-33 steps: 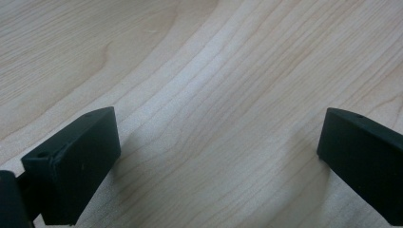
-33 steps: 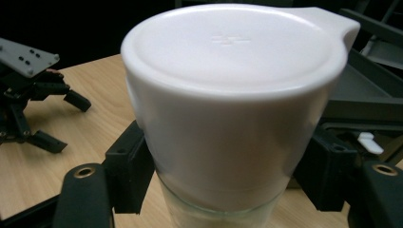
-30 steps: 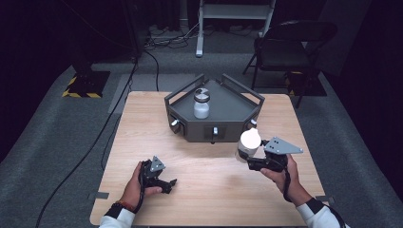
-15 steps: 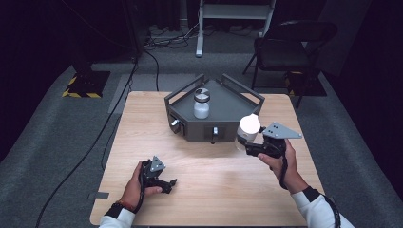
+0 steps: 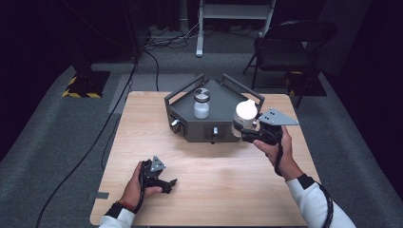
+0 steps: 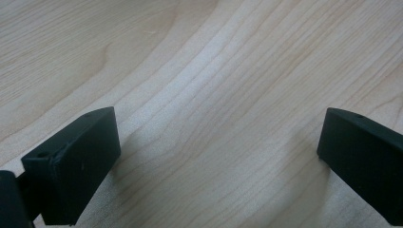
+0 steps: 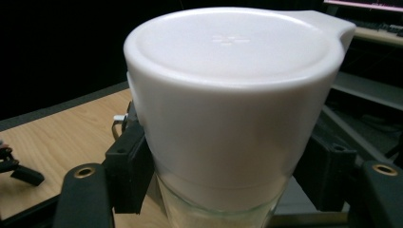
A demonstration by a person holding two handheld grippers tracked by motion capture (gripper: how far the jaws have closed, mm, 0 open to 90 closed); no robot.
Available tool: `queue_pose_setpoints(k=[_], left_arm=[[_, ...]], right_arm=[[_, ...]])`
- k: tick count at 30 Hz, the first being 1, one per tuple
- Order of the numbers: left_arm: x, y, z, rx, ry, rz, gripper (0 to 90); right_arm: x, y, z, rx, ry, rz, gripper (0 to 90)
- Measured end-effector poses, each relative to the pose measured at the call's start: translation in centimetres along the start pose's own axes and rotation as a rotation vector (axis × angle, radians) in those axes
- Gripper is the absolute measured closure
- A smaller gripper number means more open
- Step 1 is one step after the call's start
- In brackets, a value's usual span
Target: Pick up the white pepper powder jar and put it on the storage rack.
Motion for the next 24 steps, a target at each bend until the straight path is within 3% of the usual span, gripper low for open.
queue_pose_setpoints(k=[24], left_arm=[[0.0, 0.0, 0.0, 0.0, 0.0, -0.001, 0.0]], right_arm=[[4.7, 2.4, 1.2, 0.039, -0.033, 0.045, 30.4]])
Point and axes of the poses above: each handheld gripper's, and its own axes: x roughly forward along the jaws, y roughly out of its top, z roughly to its right, the point moved 5 cm from there along x, roughly forward along the jaws, and after that the axes turned 3 degrees about x, right-handed, at the moved point
